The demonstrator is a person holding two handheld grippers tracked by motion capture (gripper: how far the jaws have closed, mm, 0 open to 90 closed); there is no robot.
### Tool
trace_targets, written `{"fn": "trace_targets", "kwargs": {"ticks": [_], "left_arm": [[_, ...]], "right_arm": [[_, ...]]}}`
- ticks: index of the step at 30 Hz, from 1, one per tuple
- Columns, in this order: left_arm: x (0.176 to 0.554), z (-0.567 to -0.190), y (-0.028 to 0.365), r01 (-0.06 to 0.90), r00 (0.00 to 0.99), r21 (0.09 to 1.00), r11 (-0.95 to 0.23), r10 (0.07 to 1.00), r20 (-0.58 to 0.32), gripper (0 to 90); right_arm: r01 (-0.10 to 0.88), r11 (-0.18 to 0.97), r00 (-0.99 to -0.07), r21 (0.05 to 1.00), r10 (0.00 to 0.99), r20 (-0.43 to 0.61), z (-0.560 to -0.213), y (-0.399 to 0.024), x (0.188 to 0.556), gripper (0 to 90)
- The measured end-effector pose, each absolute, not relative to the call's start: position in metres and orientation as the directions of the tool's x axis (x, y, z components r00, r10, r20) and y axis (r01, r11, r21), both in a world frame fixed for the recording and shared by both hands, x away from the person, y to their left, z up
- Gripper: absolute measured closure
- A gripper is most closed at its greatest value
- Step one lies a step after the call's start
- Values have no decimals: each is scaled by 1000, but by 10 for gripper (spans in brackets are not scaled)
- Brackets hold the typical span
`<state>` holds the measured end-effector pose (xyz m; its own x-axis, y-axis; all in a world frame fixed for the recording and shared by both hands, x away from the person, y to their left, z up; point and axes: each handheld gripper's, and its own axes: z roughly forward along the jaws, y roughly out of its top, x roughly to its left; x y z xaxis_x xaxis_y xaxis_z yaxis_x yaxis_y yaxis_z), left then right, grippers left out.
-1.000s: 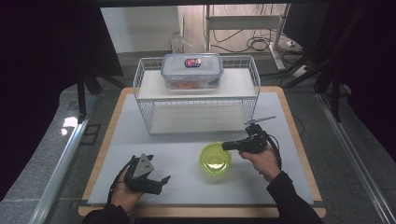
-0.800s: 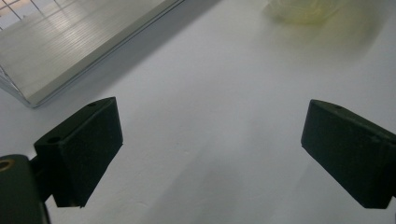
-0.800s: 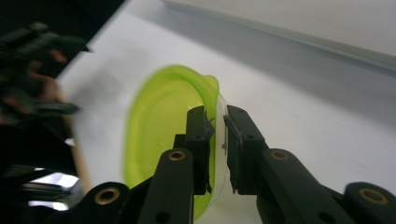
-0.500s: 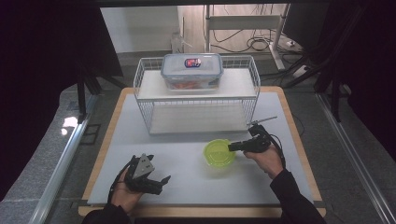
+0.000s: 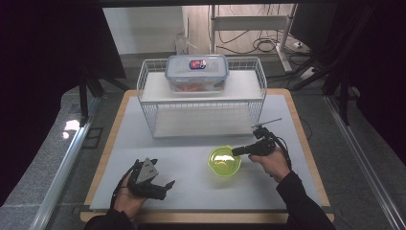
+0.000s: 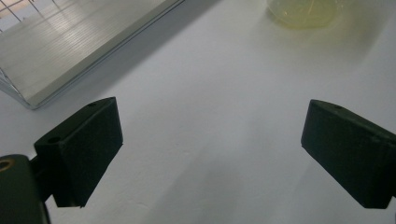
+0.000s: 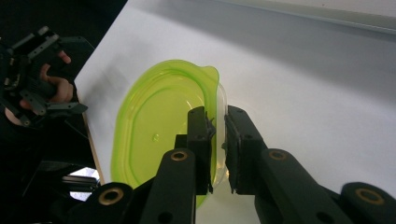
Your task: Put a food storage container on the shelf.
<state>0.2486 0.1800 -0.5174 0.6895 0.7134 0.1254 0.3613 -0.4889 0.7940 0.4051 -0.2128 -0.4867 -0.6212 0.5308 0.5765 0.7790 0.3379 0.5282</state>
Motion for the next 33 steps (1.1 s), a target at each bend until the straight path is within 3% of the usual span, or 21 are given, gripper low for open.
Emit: {"fn": "trace_targets", "kwargs": {"ticks": [20, 33], "left_arm": [[249, -517, 180, 360, 689, 795, -489, 714, 127, 52], [248, -513, 185, 354, 680, 814, -461, 724, 114, 47]], "right_arm": [[774, 211, -614, 598, 484, 623, -464, -224, 398, 829], [738, 105, -645, 667, 398, 652, -405, -221, 397, 831]]}}
